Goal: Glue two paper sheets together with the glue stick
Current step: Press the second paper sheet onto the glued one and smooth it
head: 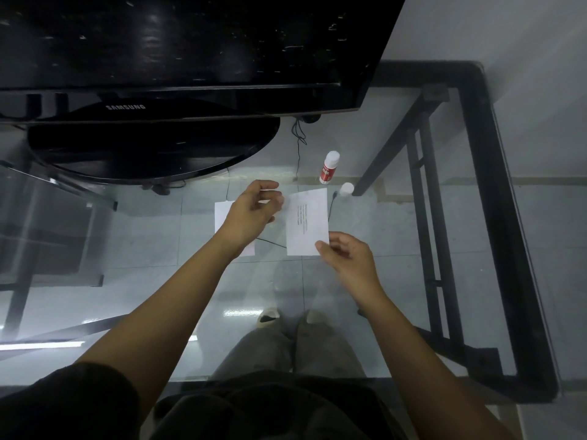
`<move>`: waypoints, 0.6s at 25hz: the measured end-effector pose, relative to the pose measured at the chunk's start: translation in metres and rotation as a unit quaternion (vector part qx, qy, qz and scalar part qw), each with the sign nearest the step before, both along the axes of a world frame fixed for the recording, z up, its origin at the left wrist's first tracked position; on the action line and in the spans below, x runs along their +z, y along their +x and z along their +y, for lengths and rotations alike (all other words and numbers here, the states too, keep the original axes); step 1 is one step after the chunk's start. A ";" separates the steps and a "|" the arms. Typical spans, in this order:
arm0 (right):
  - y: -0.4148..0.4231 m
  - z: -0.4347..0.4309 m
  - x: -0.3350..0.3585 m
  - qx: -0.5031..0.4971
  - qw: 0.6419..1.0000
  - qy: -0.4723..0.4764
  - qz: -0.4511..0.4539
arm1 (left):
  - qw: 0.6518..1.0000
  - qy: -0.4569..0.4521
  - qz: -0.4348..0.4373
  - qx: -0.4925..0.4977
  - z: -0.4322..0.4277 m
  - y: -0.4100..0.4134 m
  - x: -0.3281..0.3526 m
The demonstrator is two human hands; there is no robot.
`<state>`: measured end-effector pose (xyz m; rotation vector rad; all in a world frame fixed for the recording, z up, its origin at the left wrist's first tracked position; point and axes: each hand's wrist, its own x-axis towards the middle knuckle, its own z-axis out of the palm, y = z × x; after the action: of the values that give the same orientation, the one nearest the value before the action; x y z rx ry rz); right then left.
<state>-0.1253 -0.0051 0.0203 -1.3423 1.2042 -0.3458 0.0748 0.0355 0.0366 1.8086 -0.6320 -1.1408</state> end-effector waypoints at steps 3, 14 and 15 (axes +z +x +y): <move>-0.004 -0.001 0.008 -0.044 0.998 -0.050 0.002 | 0.962 -0.021 -0.252 -0.102 0.030 0.018 -0.011; -0.013 -0.006 0.022 -0.119 0.981 -0.155 -0.016 | 0.830 -0.016 -0.492 -0.261 0.066 0.013 -0.040; -0.017 -0.005 0.023 -0.123 0.978 -0.165 -0.018 | 0.835 -0.027 -0.483 -0.262 0.060 0.004 -0.043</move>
<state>-0.1421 -0.0101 0.0432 -1.4610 1.3268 -0.7714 0.0787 0.0959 -0.0060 2.1673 -1.8123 -0.4039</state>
